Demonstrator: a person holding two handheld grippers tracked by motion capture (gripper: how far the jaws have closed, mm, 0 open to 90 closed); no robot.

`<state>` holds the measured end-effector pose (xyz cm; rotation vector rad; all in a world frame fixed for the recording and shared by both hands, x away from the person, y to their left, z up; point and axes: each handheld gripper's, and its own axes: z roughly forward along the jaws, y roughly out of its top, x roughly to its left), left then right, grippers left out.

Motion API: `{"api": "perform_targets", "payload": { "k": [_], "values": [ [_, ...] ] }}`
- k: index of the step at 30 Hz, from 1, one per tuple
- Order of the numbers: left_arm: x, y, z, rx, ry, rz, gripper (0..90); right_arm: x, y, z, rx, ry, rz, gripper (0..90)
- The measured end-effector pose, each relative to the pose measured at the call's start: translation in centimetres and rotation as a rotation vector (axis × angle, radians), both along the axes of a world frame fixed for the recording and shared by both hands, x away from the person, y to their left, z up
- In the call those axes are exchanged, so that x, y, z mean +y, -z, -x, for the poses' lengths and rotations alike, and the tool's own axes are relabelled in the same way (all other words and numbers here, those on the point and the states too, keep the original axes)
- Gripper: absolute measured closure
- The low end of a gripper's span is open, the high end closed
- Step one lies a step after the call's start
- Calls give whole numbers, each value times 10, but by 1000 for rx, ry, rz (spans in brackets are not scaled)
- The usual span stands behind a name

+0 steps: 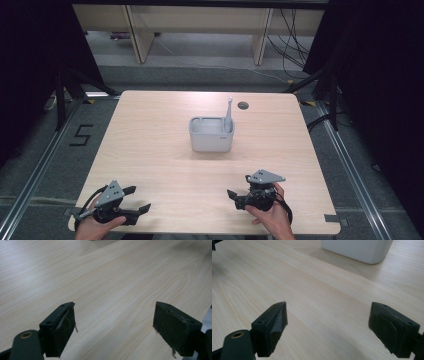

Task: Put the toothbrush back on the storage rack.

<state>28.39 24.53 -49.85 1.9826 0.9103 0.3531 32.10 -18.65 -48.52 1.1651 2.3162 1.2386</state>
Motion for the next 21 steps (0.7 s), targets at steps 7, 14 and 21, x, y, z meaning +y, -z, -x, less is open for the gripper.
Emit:
{"api": "perform_targets", "payload": {
  "k": [7,14,21],
  "values": [
    [0,0,0,2,-4,-2,174,-2,2,4,-4,-20,33,162],
    [0,1,1,0,-6,-2,174,-3,3,12,32,6,25,162],
    [0,1,0,0,-3,-2,174,-6,6,14,15,-27,37,163]
  ]
}}
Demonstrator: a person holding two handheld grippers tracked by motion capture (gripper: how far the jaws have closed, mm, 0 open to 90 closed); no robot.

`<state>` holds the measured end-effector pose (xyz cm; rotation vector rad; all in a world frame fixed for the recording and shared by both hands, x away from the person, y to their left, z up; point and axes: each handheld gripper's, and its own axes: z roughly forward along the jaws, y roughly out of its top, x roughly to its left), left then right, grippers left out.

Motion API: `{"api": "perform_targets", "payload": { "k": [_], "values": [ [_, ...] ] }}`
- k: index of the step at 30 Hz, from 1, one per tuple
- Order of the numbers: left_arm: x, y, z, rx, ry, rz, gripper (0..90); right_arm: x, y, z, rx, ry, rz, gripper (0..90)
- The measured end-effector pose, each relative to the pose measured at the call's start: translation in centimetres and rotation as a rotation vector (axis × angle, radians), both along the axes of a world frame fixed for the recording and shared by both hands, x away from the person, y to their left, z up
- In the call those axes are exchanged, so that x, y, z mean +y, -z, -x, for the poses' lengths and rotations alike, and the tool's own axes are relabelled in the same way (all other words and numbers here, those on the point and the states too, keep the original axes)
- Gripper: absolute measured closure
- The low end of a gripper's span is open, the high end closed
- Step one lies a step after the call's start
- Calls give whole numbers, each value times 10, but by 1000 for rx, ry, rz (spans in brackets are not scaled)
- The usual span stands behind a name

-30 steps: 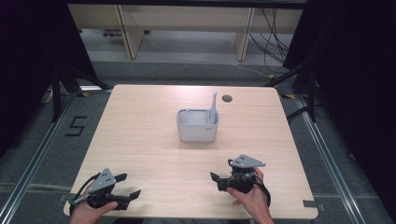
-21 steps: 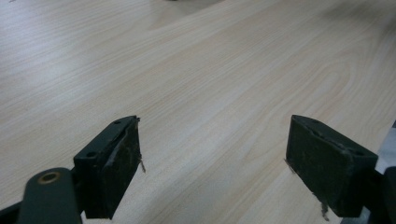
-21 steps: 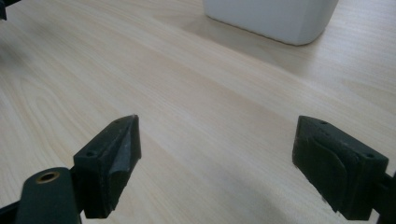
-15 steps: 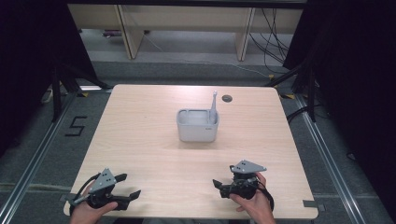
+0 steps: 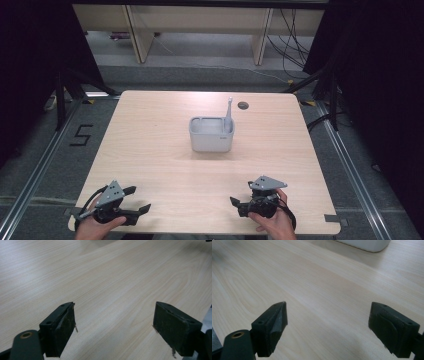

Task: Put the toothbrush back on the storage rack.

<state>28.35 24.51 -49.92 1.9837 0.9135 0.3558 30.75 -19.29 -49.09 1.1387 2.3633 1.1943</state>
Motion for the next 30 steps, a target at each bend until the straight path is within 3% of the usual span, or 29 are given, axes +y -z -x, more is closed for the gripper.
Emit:
{"api": "perform_targets", "payload": {
  "k": [2,5,9,17,22,30],
  "values": [
    [0,0,0,0,0,-2,174,-1,-1,1,-12,11,24,162],
    [0,0,0,-1,-3,-2,174,0,-1,4,8,19,24,163],
    [0,0,0,-3,-3,-2,173,-2,0,4,0,8,33,163],
    [0,0,0,-4,1,2,174,-2,0,4,12,-3,28,163],
    [0,0,0,-4,-2,4,173,0,0,5,20,22,28,163],
    [1,0,1,-5,-2,2,173,-1,1,3,-1,2,38,164]
  ]
}}
